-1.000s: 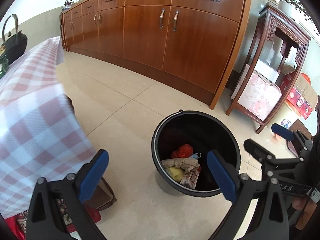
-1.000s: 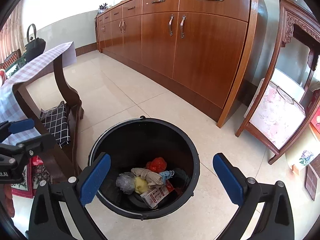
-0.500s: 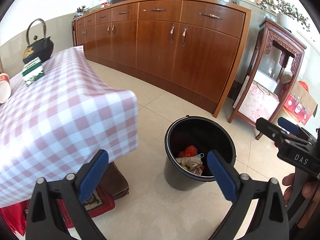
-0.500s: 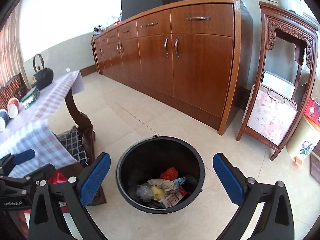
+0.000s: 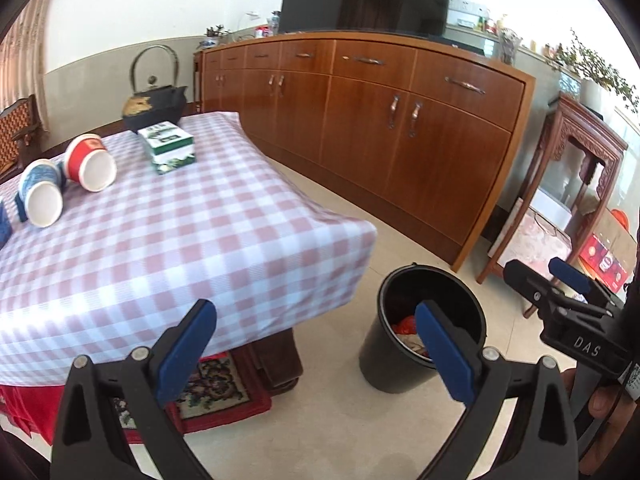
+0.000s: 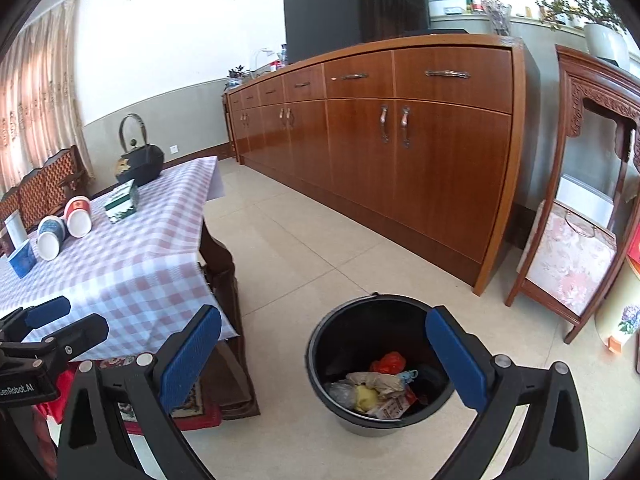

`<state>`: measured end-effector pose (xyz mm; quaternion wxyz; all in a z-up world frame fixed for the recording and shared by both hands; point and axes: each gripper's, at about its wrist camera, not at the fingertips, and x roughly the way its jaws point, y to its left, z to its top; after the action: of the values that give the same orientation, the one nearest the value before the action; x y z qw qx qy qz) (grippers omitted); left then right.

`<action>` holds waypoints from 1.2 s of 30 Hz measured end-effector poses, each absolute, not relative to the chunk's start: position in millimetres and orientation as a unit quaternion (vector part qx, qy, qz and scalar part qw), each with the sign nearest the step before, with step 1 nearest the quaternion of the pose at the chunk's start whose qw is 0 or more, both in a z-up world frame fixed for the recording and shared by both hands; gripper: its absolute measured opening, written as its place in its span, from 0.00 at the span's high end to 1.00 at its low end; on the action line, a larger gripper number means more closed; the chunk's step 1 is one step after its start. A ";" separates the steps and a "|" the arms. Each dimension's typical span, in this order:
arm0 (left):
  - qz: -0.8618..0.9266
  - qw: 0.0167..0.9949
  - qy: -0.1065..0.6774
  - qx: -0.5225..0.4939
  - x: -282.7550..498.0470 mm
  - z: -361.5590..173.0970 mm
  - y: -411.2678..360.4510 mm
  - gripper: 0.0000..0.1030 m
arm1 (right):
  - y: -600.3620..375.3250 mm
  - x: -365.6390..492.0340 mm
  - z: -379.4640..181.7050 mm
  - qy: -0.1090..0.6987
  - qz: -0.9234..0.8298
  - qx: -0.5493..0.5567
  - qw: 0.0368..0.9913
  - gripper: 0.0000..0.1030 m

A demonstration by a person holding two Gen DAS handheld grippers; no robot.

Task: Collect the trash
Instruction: 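Move both tools back from the bucket to the table, then grasp the blue bowl with the left tool while the right tool grasps the red paper cup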

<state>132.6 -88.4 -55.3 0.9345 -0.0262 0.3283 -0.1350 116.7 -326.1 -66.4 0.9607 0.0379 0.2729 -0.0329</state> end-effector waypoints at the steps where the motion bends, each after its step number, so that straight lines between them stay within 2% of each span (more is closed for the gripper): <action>1: -0.130 0.936 0.327 -0.028 130.5 -53.8 -81.6 0.03 | -320.2 117.7 -64.0 0.271 -0.027 0.037 0.962 0.00; 15: -0.009 0.951 0.300 -0.067 115.1 -37.5 26.6 0.01 | -220.2 134.9 -45.1 0.245 0.112 0.039 0.962 0.00; 24: 0.055 0.950 0.292 -0.092 103.7 -33.5 89.6 0.01 | -151.5 165.5 -36.7 0.287 0.168 -0.006 0.943 0.00; 36: 0.139 0.943 0.289 -0.088 111.1 -32.2 172.0 0.01 | -66.5 207.8 -13.4 0.270 0.254 -0.037 0.928 0.00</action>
<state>111.1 172.0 -32.2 0.9432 -0.0881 0.2889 0.1387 207.8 -66.5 -13.4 0.9282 -0.0367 0.2698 0.2536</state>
